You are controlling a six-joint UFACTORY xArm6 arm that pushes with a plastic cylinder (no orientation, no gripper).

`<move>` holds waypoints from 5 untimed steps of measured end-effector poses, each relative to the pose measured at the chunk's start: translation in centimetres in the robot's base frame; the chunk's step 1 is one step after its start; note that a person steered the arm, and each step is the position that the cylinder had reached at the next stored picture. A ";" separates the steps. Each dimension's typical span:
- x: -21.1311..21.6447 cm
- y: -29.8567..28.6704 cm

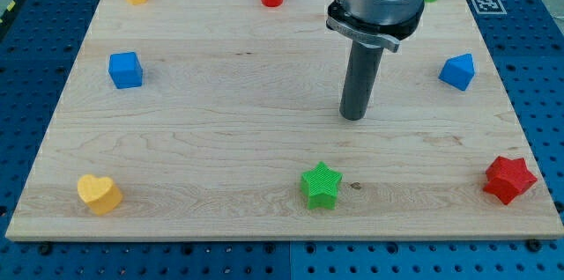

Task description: Push the blue triangle to the center

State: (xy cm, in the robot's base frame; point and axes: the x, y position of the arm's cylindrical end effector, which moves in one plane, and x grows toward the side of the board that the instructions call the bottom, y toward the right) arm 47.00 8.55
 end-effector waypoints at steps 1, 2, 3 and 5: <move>0.0 0.0; 0.0 0.2; 0.0 0.2; 0.0 11.9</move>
State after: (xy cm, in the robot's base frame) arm 47.00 20.50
